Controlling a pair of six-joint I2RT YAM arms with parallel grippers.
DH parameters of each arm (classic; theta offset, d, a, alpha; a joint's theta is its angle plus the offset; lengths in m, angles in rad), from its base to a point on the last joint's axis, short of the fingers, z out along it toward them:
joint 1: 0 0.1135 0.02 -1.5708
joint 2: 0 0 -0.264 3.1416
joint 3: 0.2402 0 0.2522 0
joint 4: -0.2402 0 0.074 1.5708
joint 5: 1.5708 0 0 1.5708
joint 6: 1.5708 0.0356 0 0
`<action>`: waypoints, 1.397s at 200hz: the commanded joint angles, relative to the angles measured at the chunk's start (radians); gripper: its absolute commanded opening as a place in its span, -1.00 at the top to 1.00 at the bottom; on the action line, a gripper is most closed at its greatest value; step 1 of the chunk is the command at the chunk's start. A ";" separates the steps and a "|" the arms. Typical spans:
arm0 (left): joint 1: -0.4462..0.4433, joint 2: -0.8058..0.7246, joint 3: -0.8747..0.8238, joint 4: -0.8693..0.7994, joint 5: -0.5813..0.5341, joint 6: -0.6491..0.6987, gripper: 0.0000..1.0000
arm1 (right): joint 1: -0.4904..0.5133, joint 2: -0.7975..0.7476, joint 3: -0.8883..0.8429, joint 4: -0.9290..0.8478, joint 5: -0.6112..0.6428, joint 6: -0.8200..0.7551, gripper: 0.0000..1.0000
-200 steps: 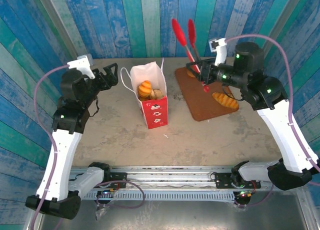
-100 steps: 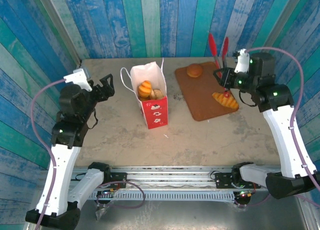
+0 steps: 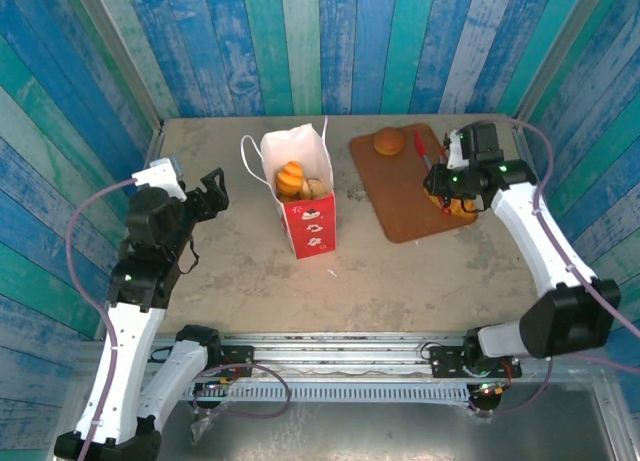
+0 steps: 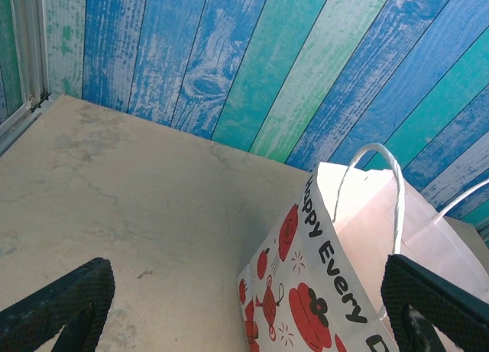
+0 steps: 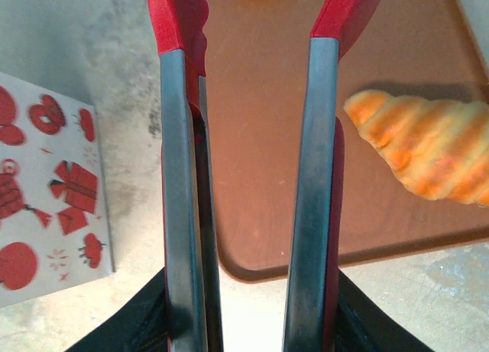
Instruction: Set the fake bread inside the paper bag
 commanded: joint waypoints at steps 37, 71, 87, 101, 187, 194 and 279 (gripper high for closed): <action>0.004 -0.005 -0.011 -0.005 -0.011 0.010 -0.88 | -0.007 0.246 0.069 0.008 -0.067 -0.087 0.21; 0.004 -0.010 -0.014 -0.016 -0.023 0.013 -0.88 | 0.017 0.377 0.116 -0.010 -0.029 -0.103 0.22; 0.004 -0.012 -0.015 -0.021 -0.026 0.013 -0.88 | 0.041 0.423 0.150 -0.027 0.023 -0.119 0.22; 0.004 -0.013 -0.018 -0.021 -0.029 0.012 -0.88 | 0.060 0.457 0.179 -0.039 0.062 -0.131 0.21; 0.004 0.004 -0.017 -0.019 -0.030 0.019 -0.88 | 0.068 0.646 0.323 -0.063 0.092 -0.143 -0.08; 0.004 0.002 -0.018 -0.020 -0.031 0.018 -0.88 | 0.067 0.662 0.338 -0.063 0.091 -0.141 -0.10; 0.004 0.013 -0.005 -0.028 -0.045 0.027 -0.88 | 0.041 0.824 0.566 -0.084 0.038 -0.131 -0.11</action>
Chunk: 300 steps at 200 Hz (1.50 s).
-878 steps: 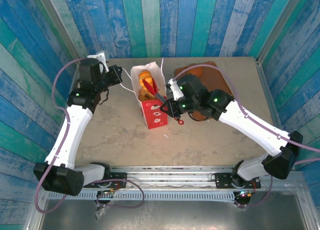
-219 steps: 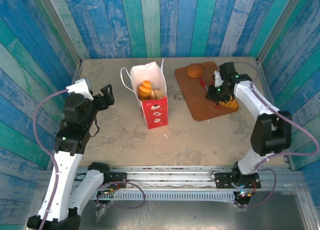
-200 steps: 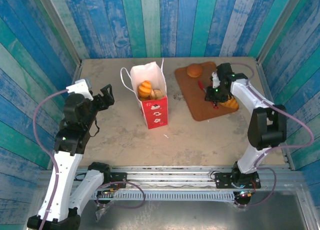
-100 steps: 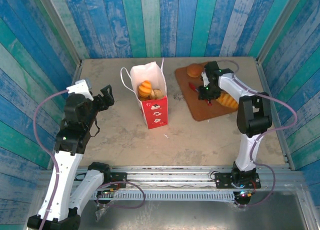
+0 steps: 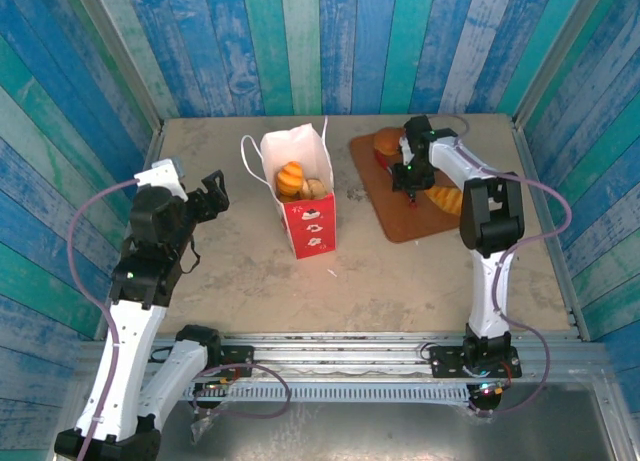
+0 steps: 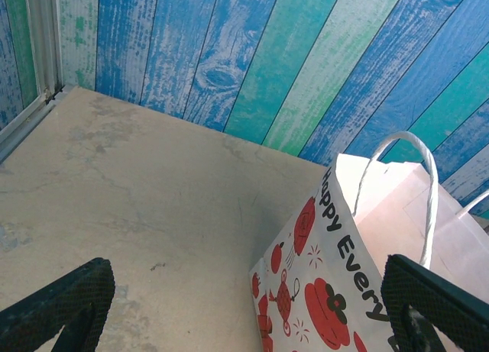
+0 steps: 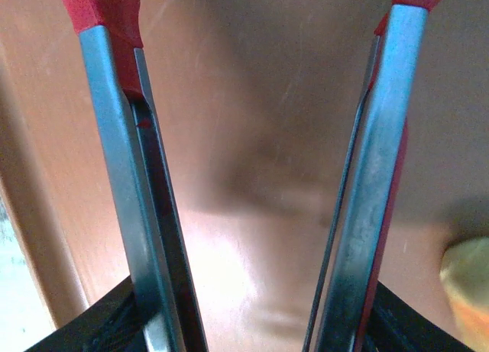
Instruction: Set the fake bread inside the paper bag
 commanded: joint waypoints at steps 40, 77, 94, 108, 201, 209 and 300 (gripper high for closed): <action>0.004 0.004 0.013 -0.021 -0.027 0.021 -0.88 | -0.007 0.109 0.185 -0.062 -0.034 -0.021 -0.11; 0.004 0.004 0.017 -0.026 -0.028 0.023 -0.88 | -0.008 0.152 0.255 -0.081 -0.030 -0.031 -0.11; 0.004 0.002 0.020 -0.028 -0.029 0.022 -0.88 | -0.007 0.158 0.272 -0.089 -0.035 -0.030 0.07; 0.004 0.002 0.022 -0.032 -0.031 0.022 -0.88 | -0.008 0.141 0.261 -0.090 -0.035 -0.029 0.17; 0.004 0.024 0.021 0.009 -0.007 -0.019 -0.88 | 0.005 -0.186 -0.022 -0.043 0.009 0.007 0.33; 0.004 0.029 0.027 0.012 0.003 -0.026 -0.88 | 0.008 -0.223 -0.058 -0.034 0.014 0.017 0.33; 0.005 0.075 0.055 0.051 0.096 -0.113 -0.88 | 0.074 -0.696 -0.357 -0.011 0.067 0.116 0.35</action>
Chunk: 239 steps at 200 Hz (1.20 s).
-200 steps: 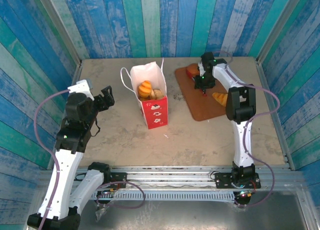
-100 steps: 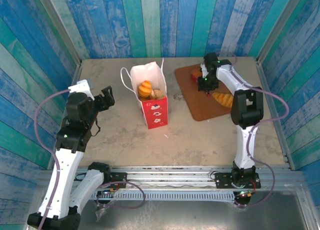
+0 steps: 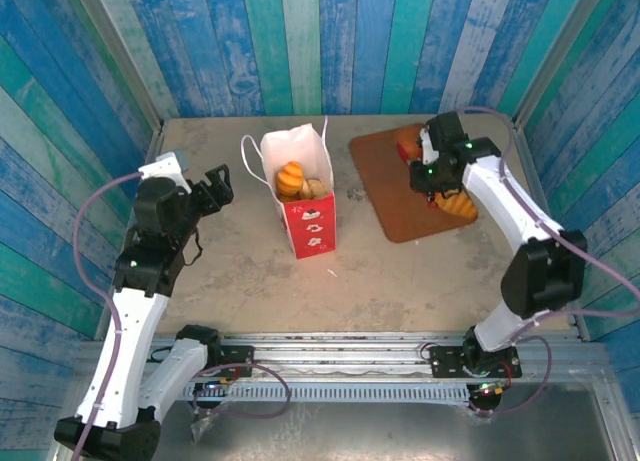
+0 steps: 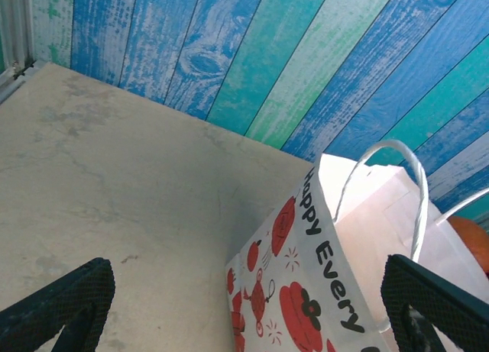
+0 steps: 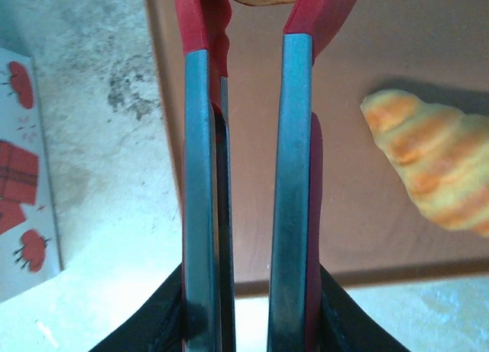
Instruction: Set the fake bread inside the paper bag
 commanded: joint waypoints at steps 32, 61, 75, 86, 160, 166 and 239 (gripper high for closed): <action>0.005 0.013 0.014 0.049 0.073 -0.057 -0.88 | 0.090 -0.204 -0.010 -0.031 0.047 0.068 0.36; 0.005 0.021 0.004 0.049 0.087 -0.077 -0.88 | 0.169 -0.261 0.042 -0.075 0.102 0.093 0.36; 0.004 0.027 -0.002 0.057 0.112 -0.078 -0.88 | 0.212 -0.281 0.076 -0.083 0.116 0.104 0.36; 0.005 0.034 -0.008 0.073 0.133 -0.079 -0.88 | 0.256 -0.292 0.106 -0.087 0.131 0.109 0.36; 0.005 0.131 0.024 0.142 0.248 -0.091 -1.00 | 0.507 -0.288 0.253 -0.068 0.248 0.098 0.36; 0.005 0.143 0.030 0.144 0.254 -0.091 -0.97 | 0.524 -0.282 0.264 -0.066 0.252 0.097 0.36; 0.005 0.256 0.049 0.212 0.325 -0.105 -0.50 | 0.701 -0.215 0.283 0.047 0.279 0.066 0.37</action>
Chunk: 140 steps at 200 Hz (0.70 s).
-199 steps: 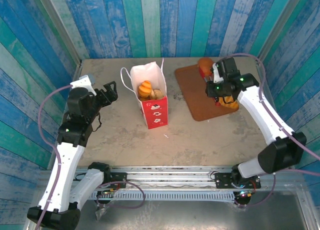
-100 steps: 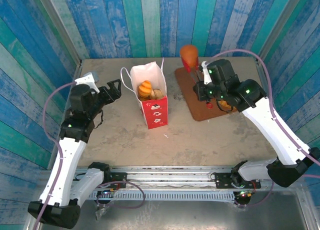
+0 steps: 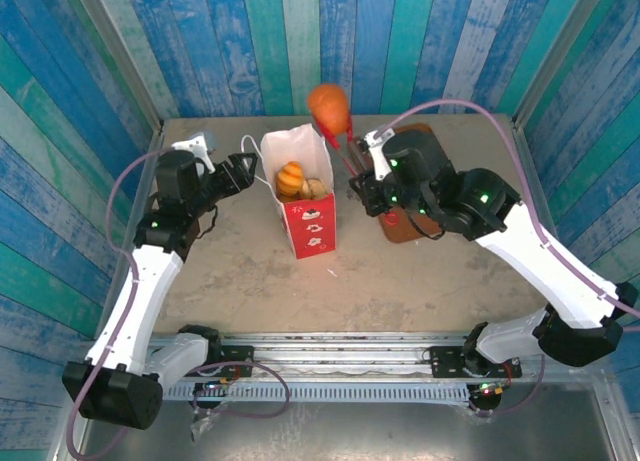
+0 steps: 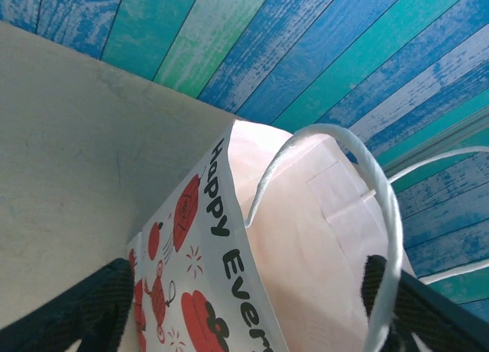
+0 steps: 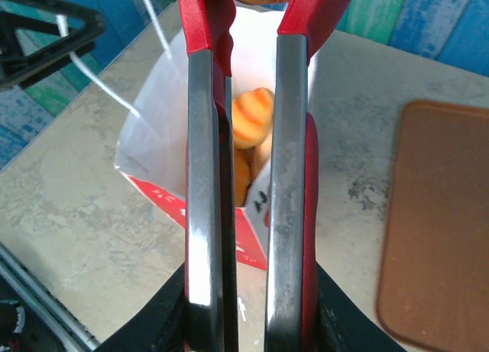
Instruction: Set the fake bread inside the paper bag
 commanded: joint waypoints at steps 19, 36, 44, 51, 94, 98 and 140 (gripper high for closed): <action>0.004 0.025 0.008 0.069 0.029 -0.015 -0.29 | 0.073 0.041 0.004 0.123 0.016 -0.017 0.36; 0.004 0.029 0.008 0.065 0.028 -0.010 -0.10 | 0.087 0.062 0.004 0.134 0.003 -0.009 0.37; 0.004 0.027 0.007 0.062 0.024 -0.008 -0.01 | 0.090 0.072 0.002 0.141 -0.008 -0.004 0.36; 0.004 0.025 0.005 0.060 0.023 -0.008 0.05 | 0.094 0.079 -0.002 0.149 -0.020 0.000 0.36; 0.005 0.004 -0.011 0.044 -0.005 0.000 0.33 | 0.096 0.121 -0.025 0.172 -0.066 0.046 0.36; 0.005 0.003 -0.012 0.042 -0.007 0.002 0.34 | 0.096 0.125 -0.028 0.174 -0.066 0.053 0.36; 0.004 -0.027 -0.031 0.021 -0.030 0.009 0.41 | 0.094 0.156 -0.071 0.170 -0.069 0.098 0.35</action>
